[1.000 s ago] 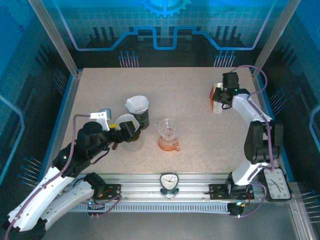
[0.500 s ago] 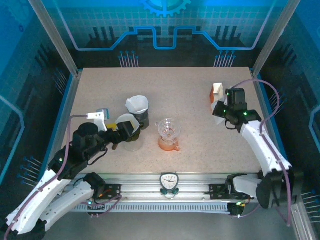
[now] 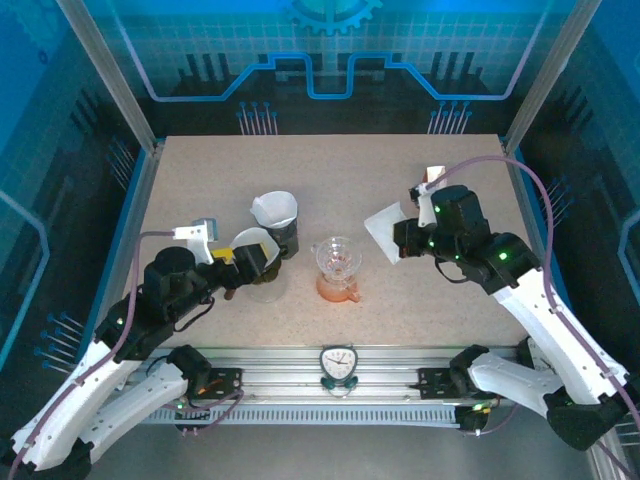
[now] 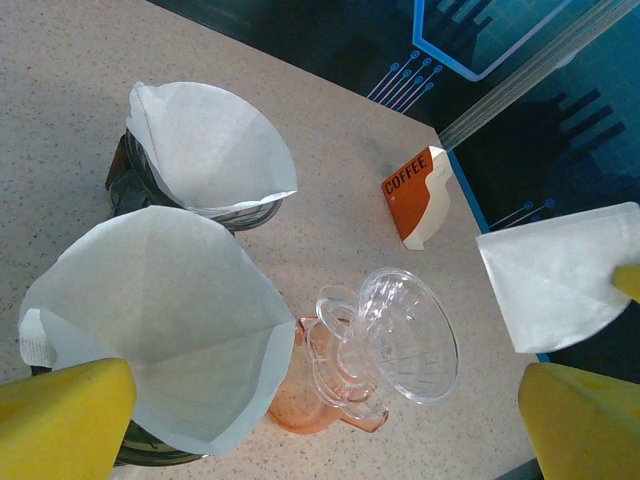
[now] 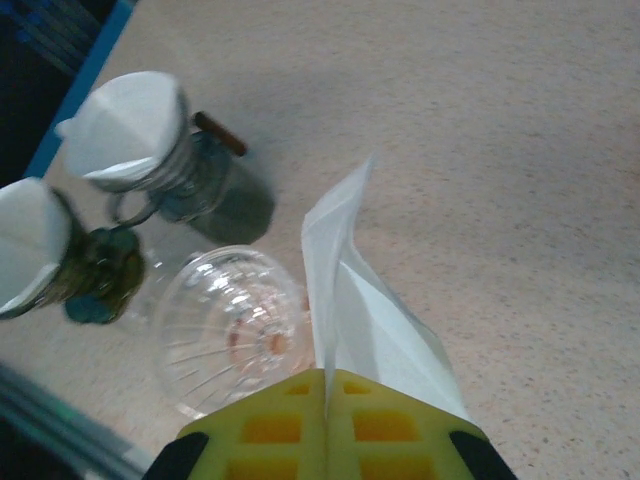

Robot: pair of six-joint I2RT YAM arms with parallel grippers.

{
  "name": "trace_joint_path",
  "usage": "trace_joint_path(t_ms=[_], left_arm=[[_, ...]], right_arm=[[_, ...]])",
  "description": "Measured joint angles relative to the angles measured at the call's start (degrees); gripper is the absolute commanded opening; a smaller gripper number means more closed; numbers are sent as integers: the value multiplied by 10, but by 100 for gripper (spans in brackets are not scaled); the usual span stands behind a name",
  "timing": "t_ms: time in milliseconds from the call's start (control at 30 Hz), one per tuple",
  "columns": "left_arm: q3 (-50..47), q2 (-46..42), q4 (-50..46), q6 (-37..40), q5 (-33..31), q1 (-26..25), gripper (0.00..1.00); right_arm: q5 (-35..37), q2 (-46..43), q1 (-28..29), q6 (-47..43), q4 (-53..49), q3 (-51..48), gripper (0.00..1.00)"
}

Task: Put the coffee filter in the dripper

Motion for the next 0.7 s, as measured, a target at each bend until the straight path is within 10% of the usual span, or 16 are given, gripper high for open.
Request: trace_joint_path(t_ms=[700], left_arm=[[0, -15, -9, 0, 11, 0, 99]], right_arm=[[70, 290, 150, -91, -246, 290, 0]])
